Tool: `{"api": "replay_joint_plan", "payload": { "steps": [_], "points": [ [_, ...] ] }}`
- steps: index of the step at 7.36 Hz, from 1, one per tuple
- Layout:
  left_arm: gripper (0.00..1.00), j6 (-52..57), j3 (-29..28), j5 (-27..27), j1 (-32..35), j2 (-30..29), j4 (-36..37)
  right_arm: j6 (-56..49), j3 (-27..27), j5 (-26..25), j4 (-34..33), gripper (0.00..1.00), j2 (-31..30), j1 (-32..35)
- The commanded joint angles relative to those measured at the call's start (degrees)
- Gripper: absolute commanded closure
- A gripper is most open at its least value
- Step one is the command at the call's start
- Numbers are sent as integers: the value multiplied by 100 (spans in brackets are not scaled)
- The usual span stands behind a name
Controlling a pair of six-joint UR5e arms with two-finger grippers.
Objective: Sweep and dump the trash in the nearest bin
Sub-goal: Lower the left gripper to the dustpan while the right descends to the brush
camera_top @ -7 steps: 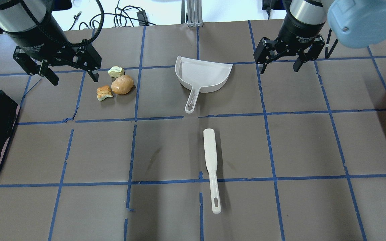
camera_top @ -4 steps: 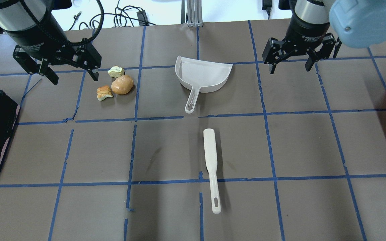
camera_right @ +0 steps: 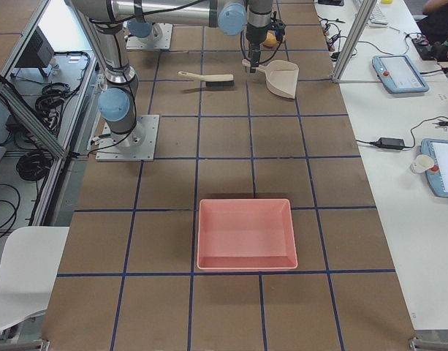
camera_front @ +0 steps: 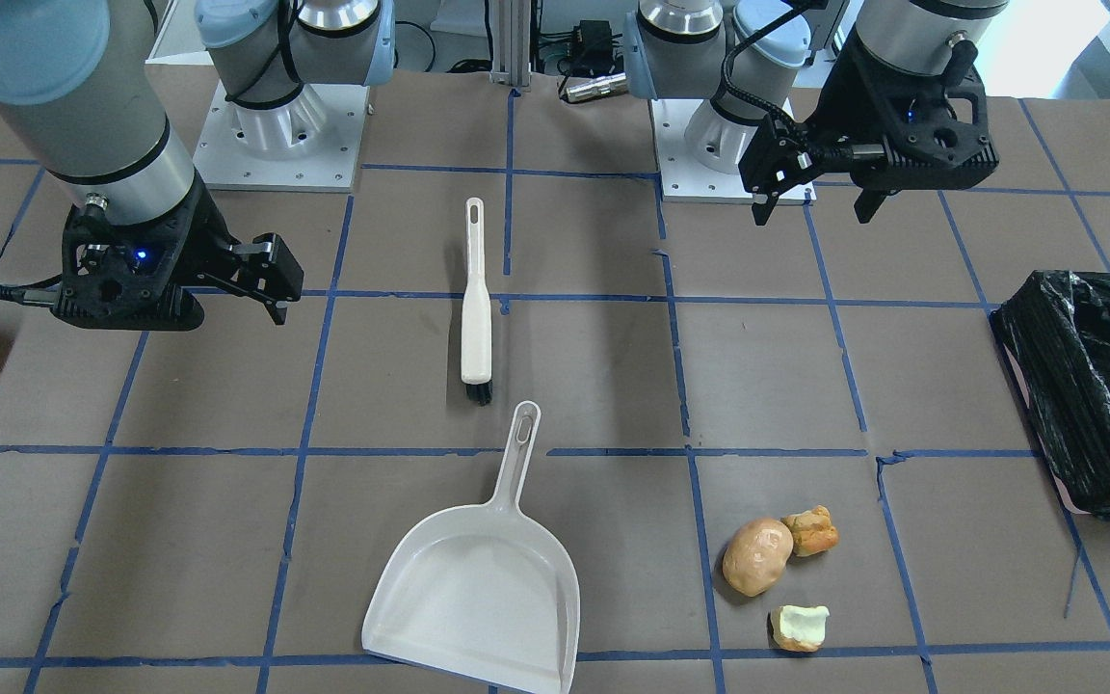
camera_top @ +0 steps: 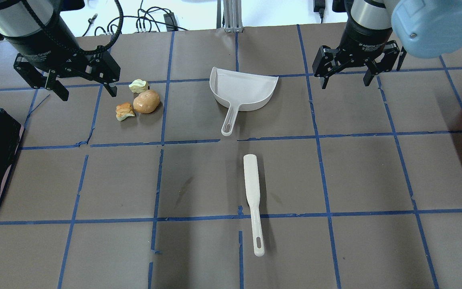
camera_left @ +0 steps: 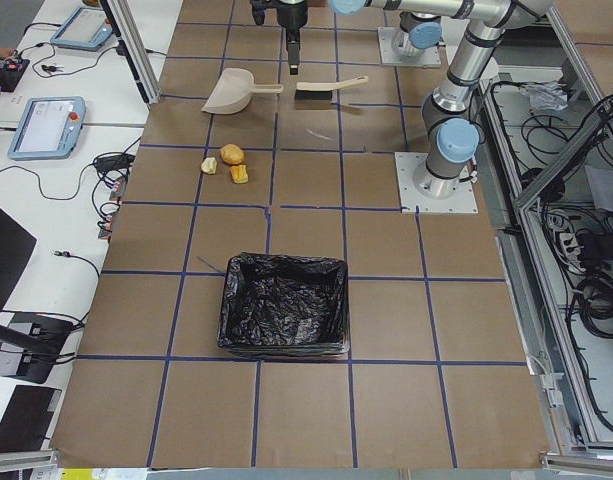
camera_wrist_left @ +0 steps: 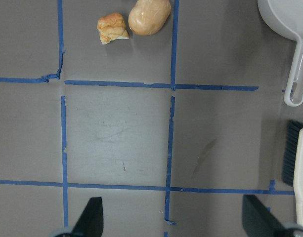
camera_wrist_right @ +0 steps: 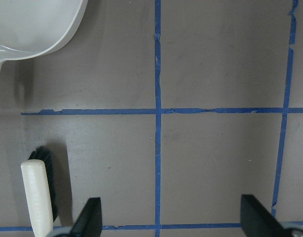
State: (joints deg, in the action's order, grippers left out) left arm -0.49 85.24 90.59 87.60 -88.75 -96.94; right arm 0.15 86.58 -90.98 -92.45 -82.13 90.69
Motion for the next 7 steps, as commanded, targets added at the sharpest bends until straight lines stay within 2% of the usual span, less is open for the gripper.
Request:
{"api": "replay_joint_plan", "payload": {
  "steps": [1, 4, 5, 7],
  "points": [
    [0, 5, -7, -7, 2, -2, 9, 11, 7, 19, 7, 0, -30, 37],
    [0, 40, 107, -50, 72, -45, 0, 55, 209, 106, 7, 0, -83, 282],
    [0, 40, 211, -77, 264, -98, 104, 143, 314, 333, -1, 0, -101, 422],
    [0, 5, 614, -33, 834, -465, 918, 555, 612, 362, -1, 2, -101, 852]
  ]
}}
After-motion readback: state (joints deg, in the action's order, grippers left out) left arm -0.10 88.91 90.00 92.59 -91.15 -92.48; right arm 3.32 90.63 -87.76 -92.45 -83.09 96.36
